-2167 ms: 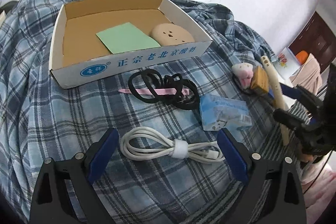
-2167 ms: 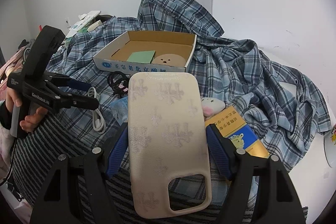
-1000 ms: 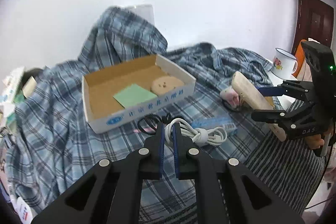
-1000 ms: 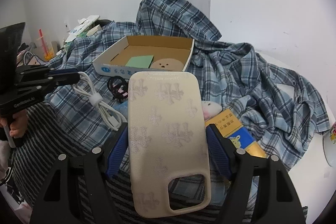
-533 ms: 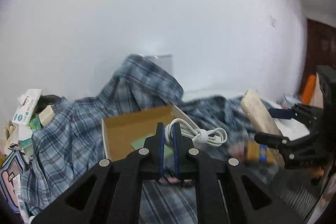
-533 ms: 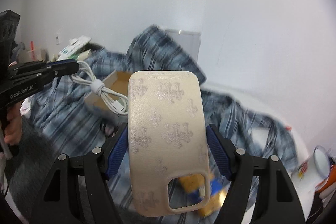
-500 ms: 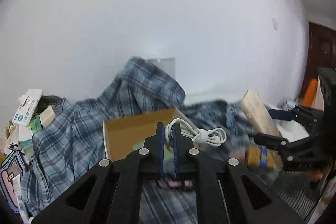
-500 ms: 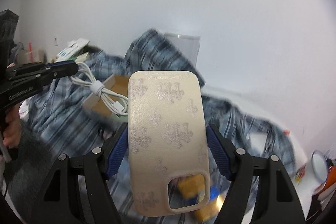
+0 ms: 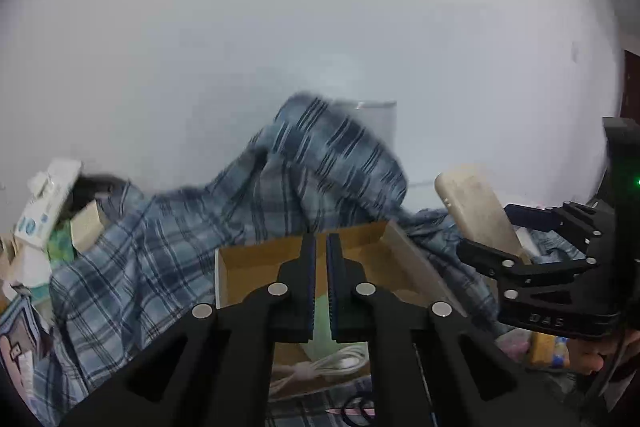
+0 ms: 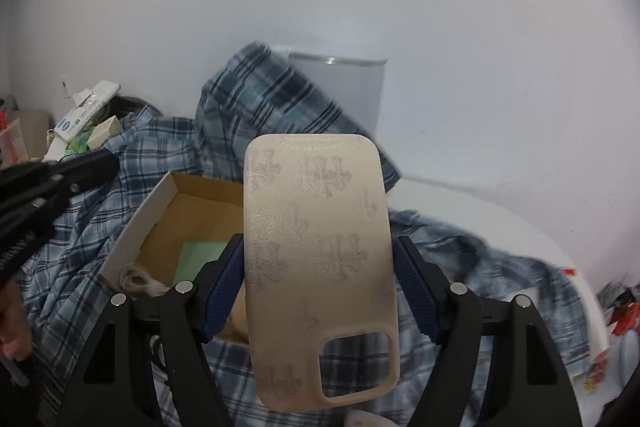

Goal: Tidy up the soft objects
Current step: 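Grasp the white cable with the left gripper and carry it over the box, then release the white cable into the box while the right gripper lowers the phone case in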

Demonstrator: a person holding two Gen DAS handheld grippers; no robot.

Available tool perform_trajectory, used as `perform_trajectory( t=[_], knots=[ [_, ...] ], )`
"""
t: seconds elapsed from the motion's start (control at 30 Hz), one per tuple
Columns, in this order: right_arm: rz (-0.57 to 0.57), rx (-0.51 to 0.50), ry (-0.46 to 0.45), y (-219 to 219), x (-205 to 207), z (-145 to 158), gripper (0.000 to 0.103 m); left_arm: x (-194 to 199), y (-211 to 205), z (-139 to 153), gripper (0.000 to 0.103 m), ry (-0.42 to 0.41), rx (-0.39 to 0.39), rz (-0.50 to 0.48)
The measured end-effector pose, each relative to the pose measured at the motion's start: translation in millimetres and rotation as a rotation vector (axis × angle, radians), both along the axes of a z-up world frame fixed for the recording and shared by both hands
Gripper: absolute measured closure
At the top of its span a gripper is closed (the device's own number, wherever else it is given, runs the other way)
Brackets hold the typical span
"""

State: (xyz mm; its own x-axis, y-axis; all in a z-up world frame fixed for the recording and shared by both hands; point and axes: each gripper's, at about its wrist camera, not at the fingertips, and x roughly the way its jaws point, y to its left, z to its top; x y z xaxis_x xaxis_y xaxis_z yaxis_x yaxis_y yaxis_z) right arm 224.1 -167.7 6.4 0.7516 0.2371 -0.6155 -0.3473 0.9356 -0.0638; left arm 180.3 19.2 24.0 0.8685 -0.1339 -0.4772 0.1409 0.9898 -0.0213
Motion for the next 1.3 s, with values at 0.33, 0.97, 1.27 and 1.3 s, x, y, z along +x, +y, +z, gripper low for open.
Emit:
perform_trajectory(
  t=[0.33, 0.97, 1.27, 1.3],
  knots=[
    [0.026, 0.060, 0.087, 12.8, 17.5, -38.8, 0.031, 29.1, 14.1, -52.0, 0.097, 0.136, -0.008, 0.017],
    [0.020, 0.028, 0.114, 41.2, 48.5, -44.0, 0.031, 29.3, 38.0, -57.4, 0.019, 0.106, -0.071, 0.096],
    [0.032, -0.006, 0.104, 51.3, 55.0, -52.2, 0.017, 30.4, 39.8, -56.5, 0.019, 0.102, -0.068, 0.099],
    [0.035, -0.005, 0.106, 49.7, 54.2, -51.9, 0.017, 30.4, 39.9, -56.4, 0.019, 0.102, -0.066, 0.101]
  ],
)
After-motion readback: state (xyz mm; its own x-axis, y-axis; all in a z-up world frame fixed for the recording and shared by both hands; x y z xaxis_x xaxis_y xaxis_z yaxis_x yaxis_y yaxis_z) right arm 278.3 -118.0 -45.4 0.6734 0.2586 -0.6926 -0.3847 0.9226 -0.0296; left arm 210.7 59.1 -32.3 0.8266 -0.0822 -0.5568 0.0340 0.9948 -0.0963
